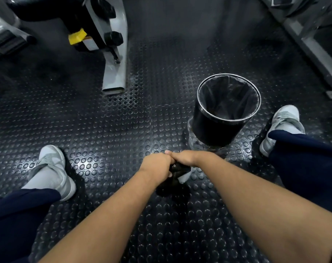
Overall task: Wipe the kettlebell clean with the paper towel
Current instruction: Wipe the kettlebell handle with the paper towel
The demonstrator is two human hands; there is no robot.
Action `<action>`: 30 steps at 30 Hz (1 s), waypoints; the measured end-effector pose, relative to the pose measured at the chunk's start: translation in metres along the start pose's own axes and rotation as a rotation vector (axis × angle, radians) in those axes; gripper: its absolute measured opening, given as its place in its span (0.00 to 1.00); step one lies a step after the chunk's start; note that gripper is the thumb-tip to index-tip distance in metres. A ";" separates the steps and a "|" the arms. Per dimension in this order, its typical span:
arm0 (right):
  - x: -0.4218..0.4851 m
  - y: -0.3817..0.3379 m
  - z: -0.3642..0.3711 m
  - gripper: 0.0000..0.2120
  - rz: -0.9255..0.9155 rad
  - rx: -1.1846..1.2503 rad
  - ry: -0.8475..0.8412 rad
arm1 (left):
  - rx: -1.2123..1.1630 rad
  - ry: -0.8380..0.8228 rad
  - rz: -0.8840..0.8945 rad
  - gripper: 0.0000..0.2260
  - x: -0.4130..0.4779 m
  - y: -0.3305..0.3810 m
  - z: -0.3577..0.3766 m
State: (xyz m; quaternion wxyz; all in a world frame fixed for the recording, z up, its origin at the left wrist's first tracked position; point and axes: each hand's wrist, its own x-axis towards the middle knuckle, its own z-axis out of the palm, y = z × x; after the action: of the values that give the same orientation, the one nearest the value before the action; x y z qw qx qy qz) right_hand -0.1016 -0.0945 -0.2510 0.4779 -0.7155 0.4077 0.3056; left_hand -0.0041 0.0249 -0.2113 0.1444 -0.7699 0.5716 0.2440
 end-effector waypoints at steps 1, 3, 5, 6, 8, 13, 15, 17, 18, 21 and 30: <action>-0.002 0.000 0.000 0.45 0.005 -0.001 -0.012 | -0.006 -0.001 -0.001 0.14 0.000 0.000 0.000; -0.005 -0.004 -0.005 0.46 -0.004 -0.016 -0.031 | 0.000 0.007 -0.001 0.16 0.000 0.000 0.000; -0.010 -0.010 -0.012 0.46 0.015 -0.038 -0.046 | 0.010 0.011 -0.004 0.18 -0.001 0.000 0.000; -0.012 -0.013 -0.017 0.47 0.027 -0.034 -0.061 | 0.013 0.013 -0.004 0.20 -0.001 0.000 0.001; -0.014 -0.016 -0.022 0.46 0.053 0.014 -0.073 | 0.019 0.011 0.003 0.22 0.000 0.000 0.001; -0.009 -0.002 -0.002 0.42 0.014 0.042 0.011 | 0.013 0.015 0.003 0.18 0.000 0.000 0.000; -0.009 0.002 0.007 0.44 0.018 0.048 0.092 | 0.011 0.021 0.004 0.17 -0.001 0.000 0.001; -0.011 -0.001 0.009 0.46 0.025 0.003 0.125 | 0.010 0.019 0.003 0.17 0.000 0.000 0.002; -0.014 -0.003 0.008 0.46 0.024 -0.032 0.131 | 0.013 0.017 -0.001 0.17 -0.001 0.000 0.002; -0.023 -0.011 -0.001 0.46 0.056 -0.033 0.130 | 0.012 0.021 -0.007 0.19 0.001 0.000 0.003; 0.017 0.036 0.040 0.47 0.146 1.181 0.257 | -0.027 0.029 0.018 0.16 -0.004 -0.001 -0.002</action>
State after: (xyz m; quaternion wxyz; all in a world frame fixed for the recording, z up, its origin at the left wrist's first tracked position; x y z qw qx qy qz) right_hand -0.1272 -0.0697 -0.2953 0.7188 -0.3309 0.6107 -0.0290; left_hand -0.0034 0.0277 -0.2077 0.1233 -0.7701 0.5772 0.2420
